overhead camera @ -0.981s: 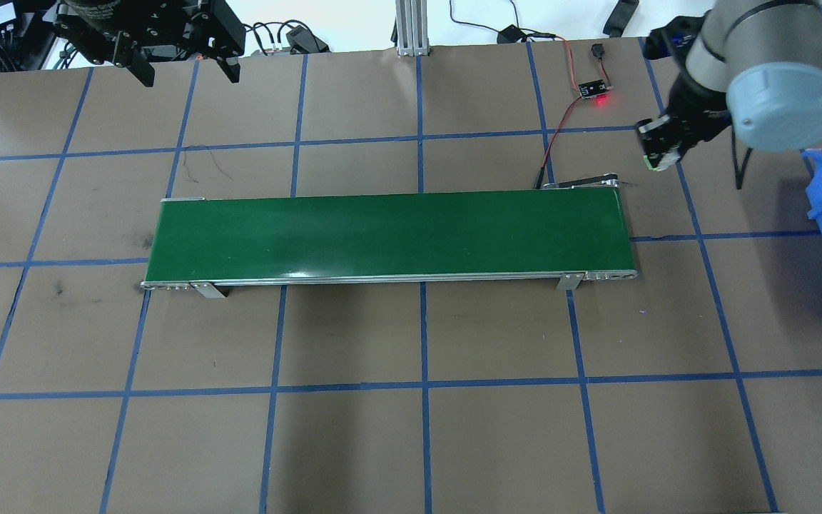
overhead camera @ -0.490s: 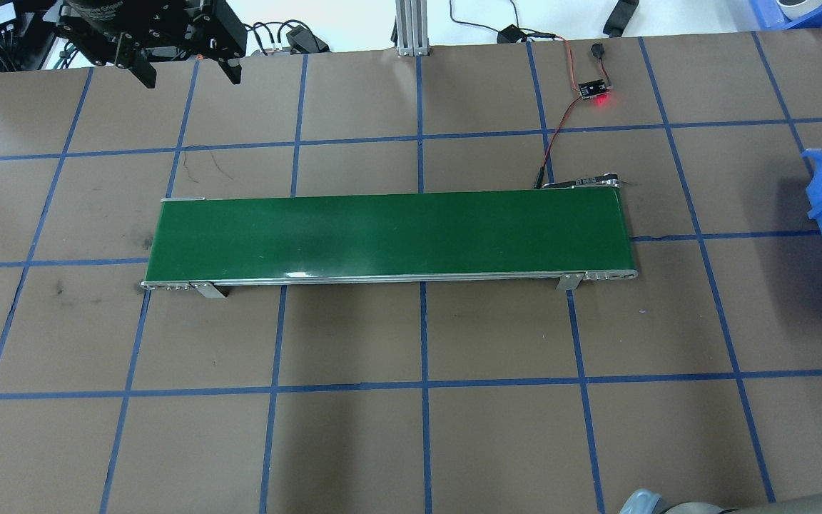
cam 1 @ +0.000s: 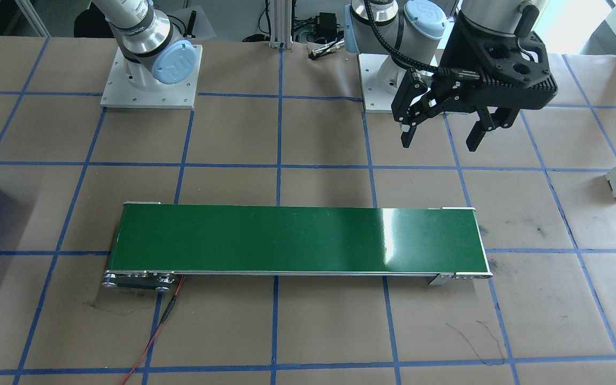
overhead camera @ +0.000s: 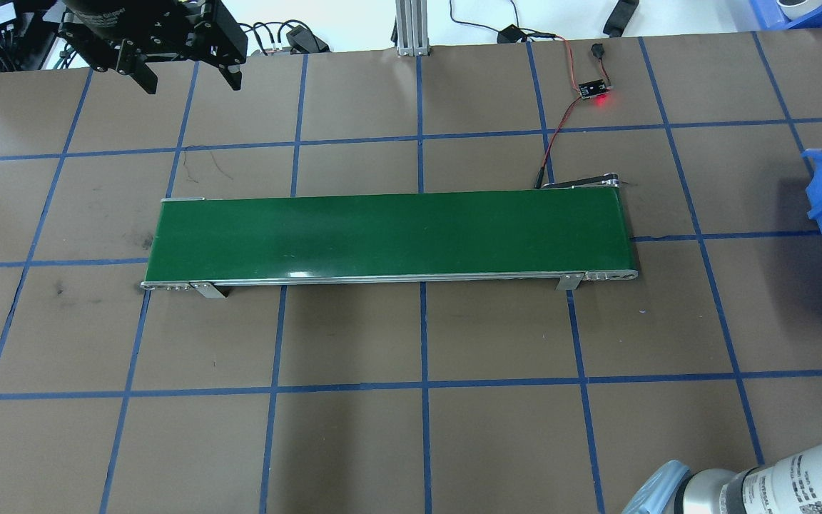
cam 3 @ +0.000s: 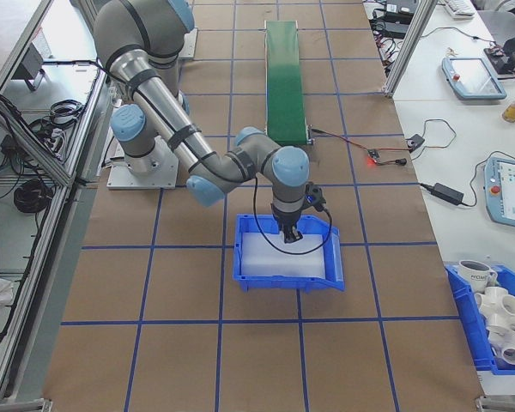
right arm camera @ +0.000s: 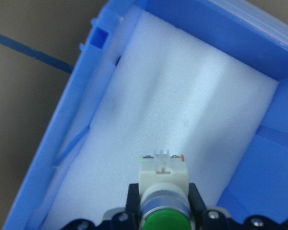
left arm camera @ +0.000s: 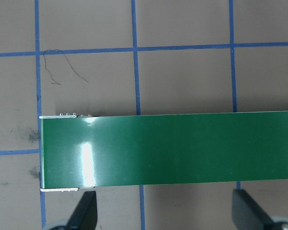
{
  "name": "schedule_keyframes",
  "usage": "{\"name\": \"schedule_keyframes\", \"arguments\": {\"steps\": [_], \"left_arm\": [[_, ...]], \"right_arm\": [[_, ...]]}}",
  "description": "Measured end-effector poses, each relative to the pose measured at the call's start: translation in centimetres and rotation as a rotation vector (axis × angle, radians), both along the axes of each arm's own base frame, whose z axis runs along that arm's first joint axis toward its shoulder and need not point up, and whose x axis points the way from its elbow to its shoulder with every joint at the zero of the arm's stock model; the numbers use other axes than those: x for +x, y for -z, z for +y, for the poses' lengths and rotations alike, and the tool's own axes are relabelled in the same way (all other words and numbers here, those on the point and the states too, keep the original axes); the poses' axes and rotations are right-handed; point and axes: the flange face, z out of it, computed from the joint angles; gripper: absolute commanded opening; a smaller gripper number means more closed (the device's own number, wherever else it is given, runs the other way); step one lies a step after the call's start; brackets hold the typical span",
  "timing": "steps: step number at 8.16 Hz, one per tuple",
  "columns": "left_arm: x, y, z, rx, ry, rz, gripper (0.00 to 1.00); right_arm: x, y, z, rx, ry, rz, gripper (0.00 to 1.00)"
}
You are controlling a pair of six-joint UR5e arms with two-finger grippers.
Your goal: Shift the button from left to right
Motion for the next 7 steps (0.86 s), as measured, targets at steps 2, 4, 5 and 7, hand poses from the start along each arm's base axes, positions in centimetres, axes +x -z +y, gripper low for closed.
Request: {"name": "schedule_keyframes", "arguments": {"steps": [2,4,5,7], "left_arm": [[0.1,0.1,0.1,0.003,0.003,-0.003,1.0],[0.2,0.2,0.1,0.005,0.004,-0.003,1.0],[0.2,0.3,0.0,0.006,0.005,-0.003,1.0],[0.1,0.5,-0.1,0.01,0.008,-0.002,1.0]], "right_arm": [[-2.4,5.1,0.0,0.009,-0.008,-0.043,0.66],[-3.0,7.5,-0.3,-0.002,-0.034,-0.05,1.0],[-3.0,7.4,-0.3,-0.007,-0.041,-0.046,1.0],[-2.6,4.3,0.1,-0.032,-0.044,-0.016,1.0]]}}
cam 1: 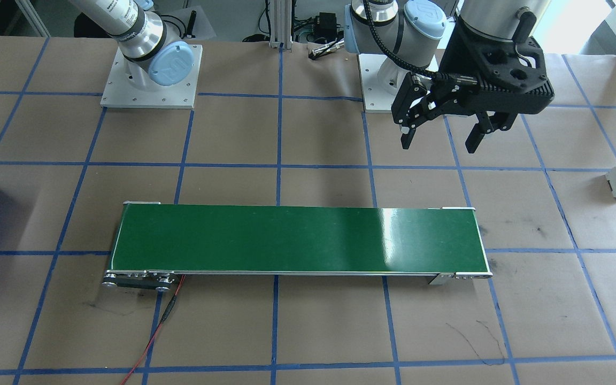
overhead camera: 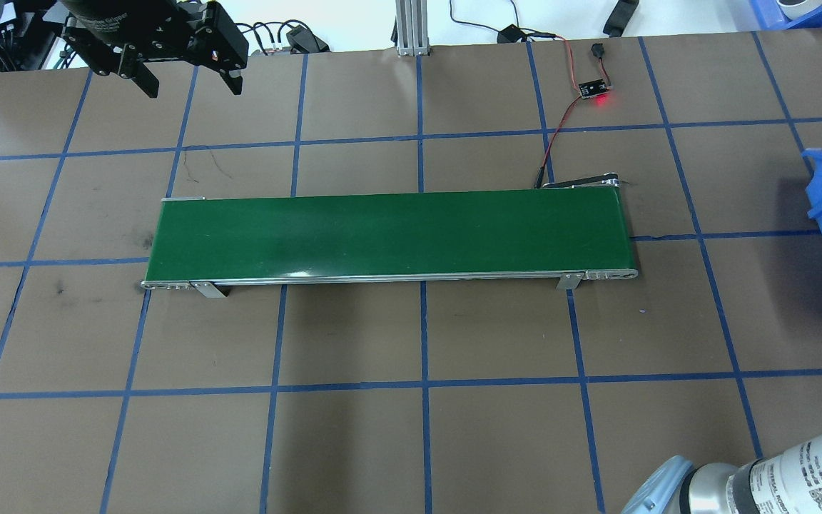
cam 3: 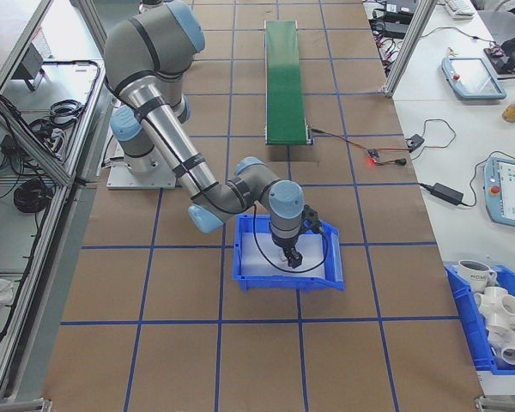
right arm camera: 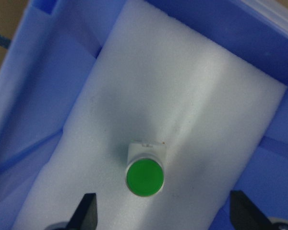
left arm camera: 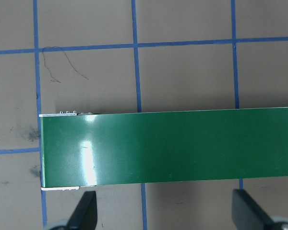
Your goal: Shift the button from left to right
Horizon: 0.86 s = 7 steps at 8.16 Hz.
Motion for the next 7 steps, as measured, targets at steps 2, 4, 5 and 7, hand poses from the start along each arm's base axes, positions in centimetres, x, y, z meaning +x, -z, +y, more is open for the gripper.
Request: {"name": "schedule_keyframes", "arguments": {"steps": [2,4,5,7], "left_arm": [[-0.1,0.2,0.0,0.004,0.002,0.0,1.0],[-0.4,0.2,0.1,0.007,0.002,0.017,1.0],[-0.5,0.1,0.2,0.006,0.001,0.028,1.0],[-0.4,-0.1,0.3,0.003,-0.001,0.031,1.0]], "right_arm": [[2.2,-5.8,1.6,0.0,0.012,-0.011,1.0],[6.2,-12.5,3.7,0.008,0.054,-0.032,1.0],[9.4,-15.7,4.6,0.026,0.086,-0.058,1.0],[17.3,-20.2,4.3,0.063,0.146,-0.082,1.0]]}}
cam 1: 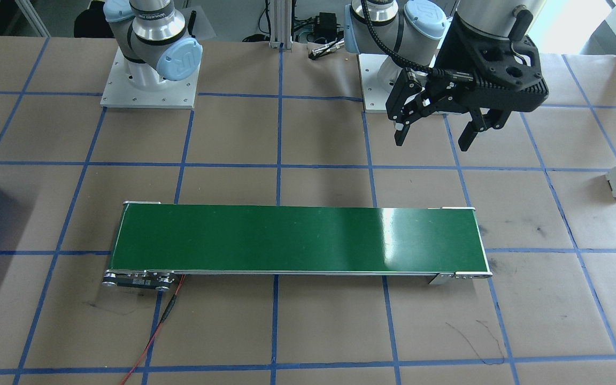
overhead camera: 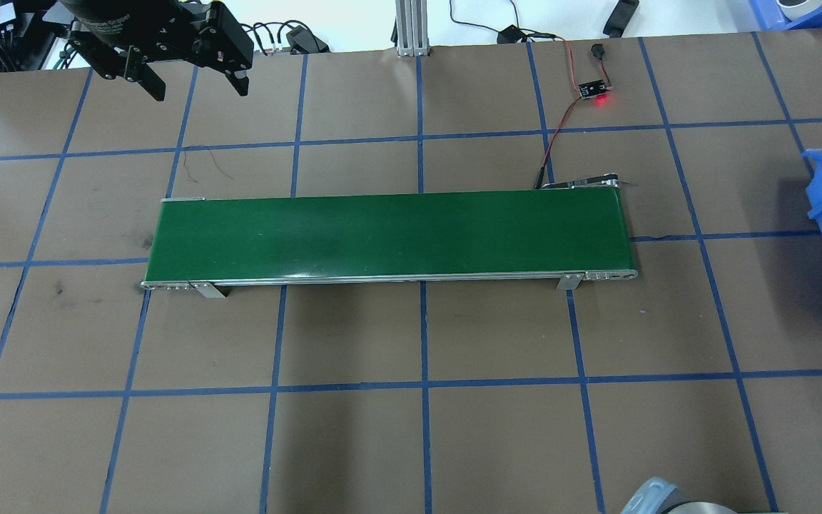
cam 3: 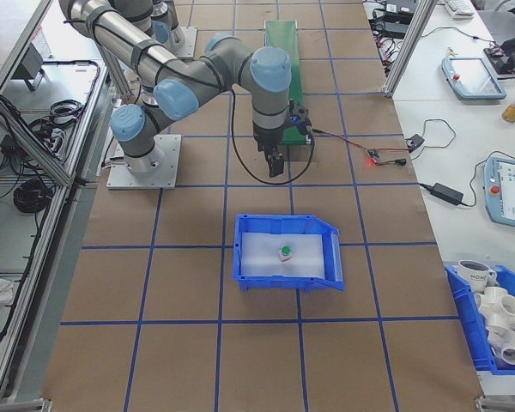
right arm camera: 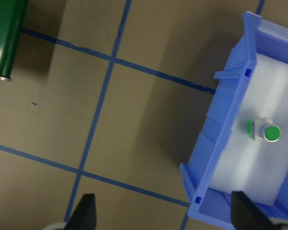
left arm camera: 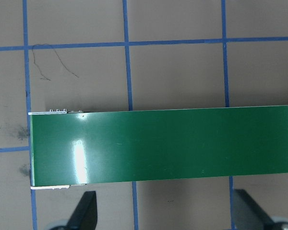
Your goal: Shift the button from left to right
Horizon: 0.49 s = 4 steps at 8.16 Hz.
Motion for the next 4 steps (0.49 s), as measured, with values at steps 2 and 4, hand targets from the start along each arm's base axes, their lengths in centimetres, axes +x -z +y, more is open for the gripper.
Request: {"name": "schedule_keyframes", "arguments": {"steps": [2,4], "left_arm": [[0.1,0.0,0.3,0.012,0.0,-0.006,1.0],[0.2,-0.2,0.5,0.014,-0.003,-0.014,1.0]], "right_arm": [[8.2,-1.5,-1.6,0.045,-0.019,-0.018,1.0],[18.7,-3.1,-2.1,0.06,0.007,0.008,1.0]]}}
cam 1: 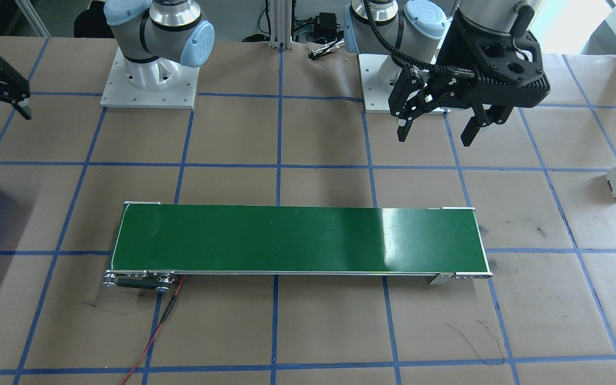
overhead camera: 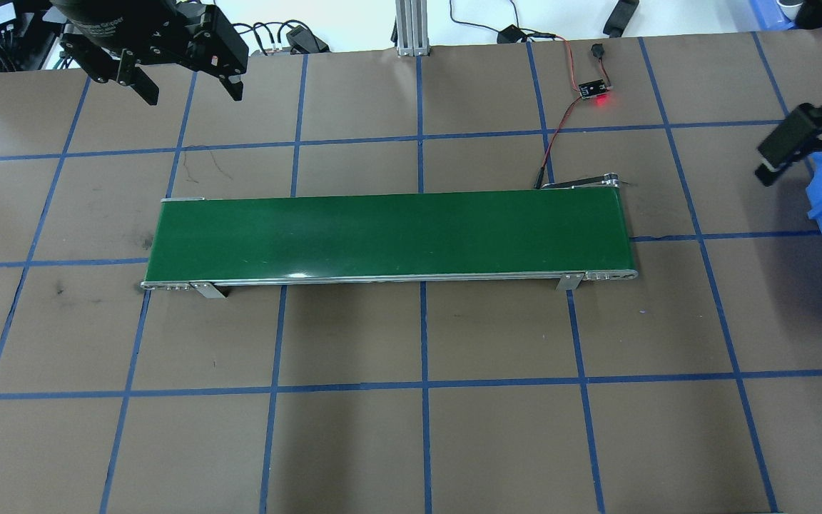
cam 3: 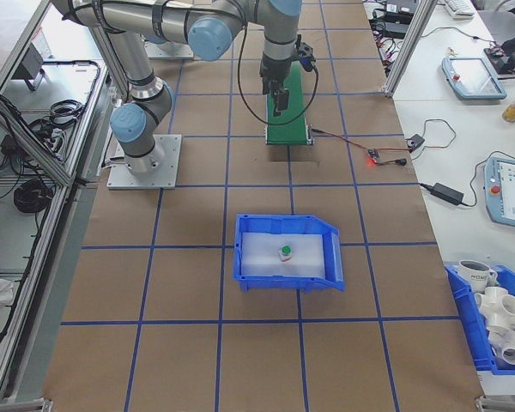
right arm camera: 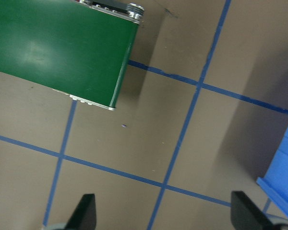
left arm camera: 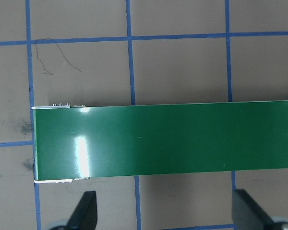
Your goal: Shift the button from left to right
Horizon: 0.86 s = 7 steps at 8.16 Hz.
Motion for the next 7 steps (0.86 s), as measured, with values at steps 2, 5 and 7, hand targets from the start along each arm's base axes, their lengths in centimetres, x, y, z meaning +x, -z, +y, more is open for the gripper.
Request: {"name": "schedule_keyframes", "arguments": {"steps": [2,5,7], "left_arm": [[0.1,0.1,0.1,0.004,-0.001,-0.013,1.0],[0.2,0.2,0.0,0.009,-0.001,-0.015,1.0],[0.2,0.2,0.0,0.009,-0.005,-0.015,1.0]], "right_arm": [[9.8,-0.8,0.6,-0.018,0.072,0.026,1.0],[19.3,-0.7,0.5,-0.115,0.133,0.022,1.0],[20.7,-0.6,-0.1,-0.159,0.135,0.015,1.0]]}}
